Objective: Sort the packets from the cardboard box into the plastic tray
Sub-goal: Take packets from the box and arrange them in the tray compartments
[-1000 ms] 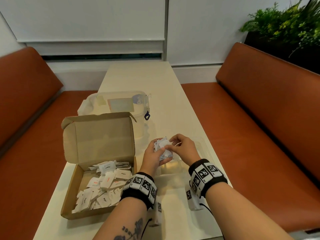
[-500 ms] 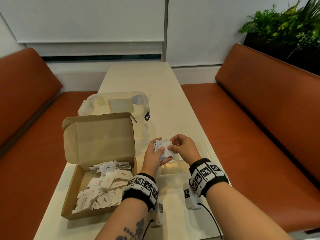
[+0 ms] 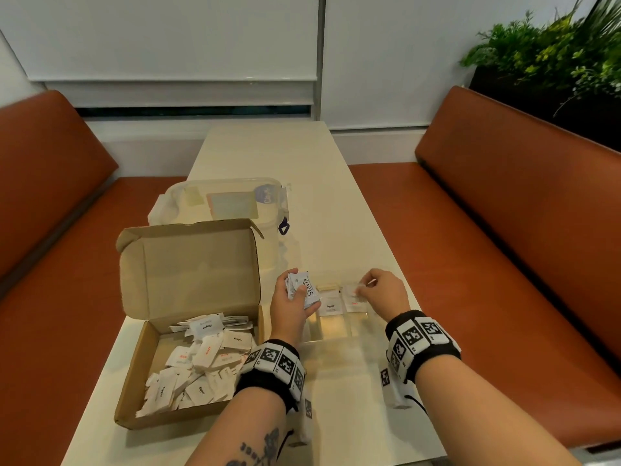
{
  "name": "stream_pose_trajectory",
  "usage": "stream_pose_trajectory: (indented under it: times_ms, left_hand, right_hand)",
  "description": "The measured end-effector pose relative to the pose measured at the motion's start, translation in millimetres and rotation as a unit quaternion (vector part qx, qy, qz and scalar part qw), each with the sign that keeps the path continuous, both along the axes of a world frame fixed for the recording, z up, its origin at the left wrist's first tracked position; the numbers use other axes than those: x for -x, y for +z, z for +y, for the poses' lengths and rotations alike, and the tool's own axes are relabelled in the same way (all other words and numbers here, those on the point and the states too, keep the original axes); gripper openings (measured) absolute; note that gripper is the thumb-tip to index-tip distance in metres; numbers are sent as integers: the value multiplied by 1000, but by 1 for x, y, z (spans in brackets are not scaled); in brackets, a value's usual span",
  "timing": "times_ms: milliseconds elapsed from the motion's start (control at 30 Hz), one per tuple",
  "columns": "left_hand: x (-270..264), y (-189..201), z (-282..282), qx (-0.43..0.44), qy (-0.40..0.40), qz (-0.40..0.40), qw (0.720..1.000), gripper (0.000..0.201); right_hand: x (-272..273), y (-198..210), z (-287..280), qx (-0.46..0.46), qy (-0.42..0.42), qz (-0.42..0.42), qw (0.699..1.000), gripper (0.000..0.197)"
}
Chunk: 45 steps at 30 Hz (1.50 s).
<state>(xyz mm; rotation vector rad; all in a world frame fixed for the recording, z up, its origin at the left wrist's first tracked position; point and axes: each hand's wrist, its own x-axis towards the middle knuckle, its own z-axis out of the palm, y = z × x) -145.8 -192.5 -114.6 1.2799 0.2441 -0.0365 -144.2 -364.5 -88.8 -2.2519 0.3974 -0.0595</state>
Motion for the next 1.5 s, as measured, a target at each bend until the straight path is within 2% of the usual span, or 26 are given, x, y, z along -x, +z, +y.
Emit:
stream_pose_trajectory:
  times_ms: [67, 133, 300, 433, 533, 700, 867, 1333, 1433, 1500]
  left_hand:
    - [0, 0, -1, -10, -6, -5, 1000, 34]
    - [0, -1, 0, -18, -8, -6, 1000, 33]
    - [-1, -5, 2, -21, -14, -5, 1000, 36]
    - [-2, -5, 2, -33, -14, -8, 999, 37]
    - [-4, -5, 3, -33, -16, -2, 999, 38]
    - [-3, -3, 2, -54, -23, -8, 998, 38]
    - [-3, -3, 2, -57, -24, -9, 998, 39]
    - [-2, -5, 3, -60, -22, -17, 998, 40]
    - [-1, -4, 3, -61, -29, -20, 998, 38]
    - [-1, -2, 2, -58, -36, -19, 997, 36]
  right_hand:
    - [0, -7, -1, 71, 16, 33, 997, 7]
    - [-1, -14, -2, 100, 24, 44, 994, 6]
    - [-5, -18, -7, 189, 26, 26, 981, 14]
    - [-9, -19, -8, 282, 122, 41, 951, 19]
    - [-11, -20, -6, 313, 164, 62, 933, 23]
    - [-11, -19, -5, 335, 185, 55, 922, 24]
    - [-5, -22, -3, 292, 163, 34, 942, 14]
    - [-4, -29, -1, 292, 164, 33, 942, 16]
    - [-5, -23, 3, 272, 143, 9, 952, 15]
    - [-6, -16, 10, 223, 119, -28, 967, 12]
